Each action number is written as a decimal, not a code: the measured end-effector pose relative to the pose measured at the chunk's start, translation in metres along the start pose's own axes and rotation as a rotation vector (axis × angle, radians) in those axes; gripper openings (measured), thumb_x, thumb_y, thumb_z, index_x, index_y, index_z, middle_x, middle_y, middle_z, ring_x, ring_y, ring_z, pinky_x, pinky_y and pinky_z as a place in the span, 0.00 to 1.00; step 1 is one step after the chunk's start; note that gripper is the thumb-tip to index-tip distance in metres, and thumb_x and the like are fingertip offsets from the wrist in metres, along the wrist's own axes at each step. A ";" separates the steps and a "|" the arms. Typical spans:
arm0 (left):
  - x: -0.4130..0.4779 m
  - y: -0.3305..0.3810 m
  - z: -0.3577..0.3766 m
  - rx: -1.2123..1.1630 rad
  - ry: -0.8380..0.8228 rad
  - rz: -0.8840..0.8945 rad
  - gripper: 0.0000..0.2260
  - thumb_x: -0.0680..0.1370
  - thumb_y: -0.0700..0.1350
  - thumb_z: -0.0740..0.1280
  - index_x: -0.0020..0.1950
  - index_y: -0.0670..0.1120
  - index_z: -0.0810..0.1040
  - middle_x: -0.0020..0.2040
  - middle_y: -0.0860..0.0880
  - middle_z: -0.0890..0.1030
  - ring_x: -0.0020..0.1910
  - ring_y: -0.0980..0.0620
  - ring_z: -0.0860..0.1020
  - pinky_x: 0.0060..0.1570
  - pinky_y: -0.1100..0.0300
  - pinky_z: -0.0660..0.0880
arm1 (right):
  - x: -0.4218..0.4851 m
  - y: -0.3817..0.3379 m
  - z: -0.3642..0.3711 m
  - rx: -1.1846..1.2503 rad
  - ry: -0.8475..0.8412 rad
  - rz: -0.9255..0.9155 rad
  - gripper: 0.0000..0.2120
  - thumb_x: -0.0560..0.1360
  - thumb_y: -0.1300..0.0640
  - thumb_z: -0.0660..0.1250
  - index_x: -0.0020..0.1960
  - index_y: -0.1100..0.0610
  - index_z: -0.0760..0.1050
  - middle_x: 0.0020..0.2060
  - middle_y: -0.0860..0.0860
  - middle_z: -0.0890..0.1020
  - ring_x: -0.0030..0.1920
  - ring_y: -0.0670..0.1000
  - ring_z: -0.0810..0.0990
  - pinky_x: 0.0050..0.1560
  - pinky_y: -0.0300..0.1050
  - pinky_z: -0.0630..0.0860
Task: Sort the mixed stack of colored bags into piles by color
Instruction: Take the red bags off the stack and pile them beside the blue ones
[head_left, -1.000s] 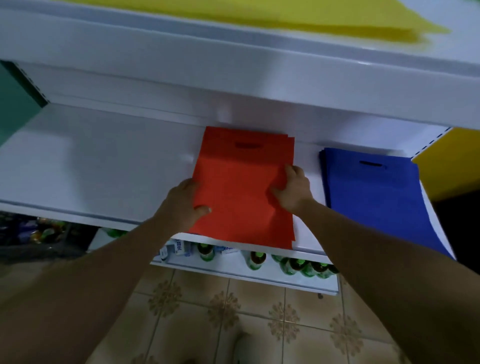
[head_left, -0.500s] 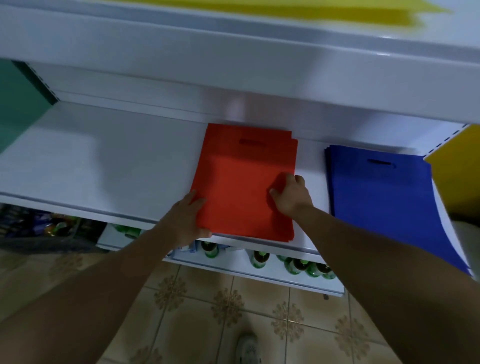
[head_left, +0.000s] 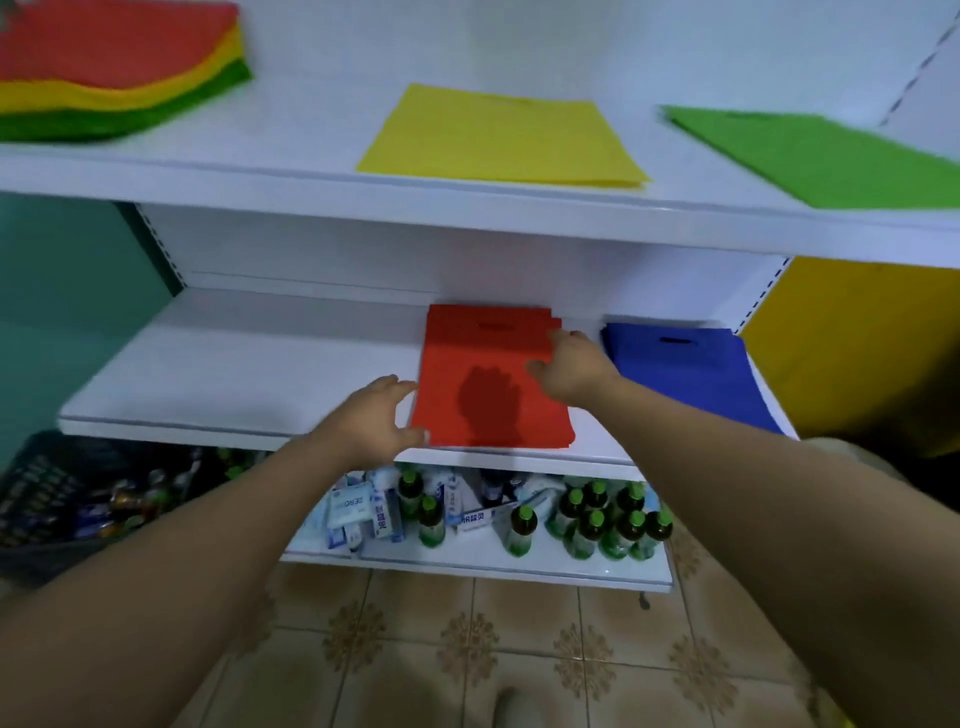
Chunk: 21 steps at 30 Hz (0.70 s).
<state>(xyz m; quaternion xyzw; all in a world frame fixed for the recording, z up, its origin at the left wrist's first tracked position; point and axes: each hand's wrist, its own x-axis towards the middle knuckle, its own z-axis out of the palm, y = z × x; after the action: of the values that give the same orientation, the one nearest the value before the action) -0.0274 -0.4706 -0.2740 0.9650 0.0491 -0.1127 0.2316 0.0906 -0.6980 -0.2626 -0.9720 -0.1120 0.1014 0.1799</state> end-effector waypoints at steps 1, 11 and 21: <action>-0.013 0.000 -0.010 -0.002 0.016 0.006 0.34 0.76 0.54 0.67 0.77 0.48 0.56 0.78 0.46 0.53 0.76 0.50 0.53 0.72 0.59 0.51 | -0.014 -0.012 -0.008 -0.007 0.023 -0.015 0.31 0.79 0.45 0.61 0.74 0.62 0.60 0.70 0.62 0.66 0.68 0.61 0.68 0.67 0.51 0.67; -0.124 -0.006 -0.105 -0.016 0.198 0.047 0.32 0.76 0.56 0.67 0.76 0.50 0.58 0.77 0.49 0.58 0.74 0.49 0.60 0.70 0.55 0.59 | -0.101 -0.125 -0.072 -0.030 0.178 -0.159 0.32 0.77 0.45 0.63 0.75 0.59 0.59 0.72 0.59 0.65 0.71 0.59 0.66 0.68 0.48 0.65; -0.161 -0.055 -0.198 0.065 0.403 -0.022 0.32 0.75 0.56 0.68 0.75 0.50 0.62 0.75 0.49 0.62 0.73 0.48 0.62 0.70 0.55 0.62 | -0.088 -0.244 -0.108 -0.074 0.251 -0.388 0.31 0.79 0.43 0.60 0.75 0.59 0.60 0.71 0.59 0.67 0.71 0.58 0.65 0.68 0.49 0.64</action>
<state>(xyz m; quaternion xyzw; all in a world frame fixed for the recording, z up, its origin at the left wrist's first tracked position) -0.1530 -0.3375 -0.0875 0.9744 0.1014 0.0785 0.1846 -0.0118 -0.5336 -0.0595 -0.9432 -0.2773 -0.0608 0.1728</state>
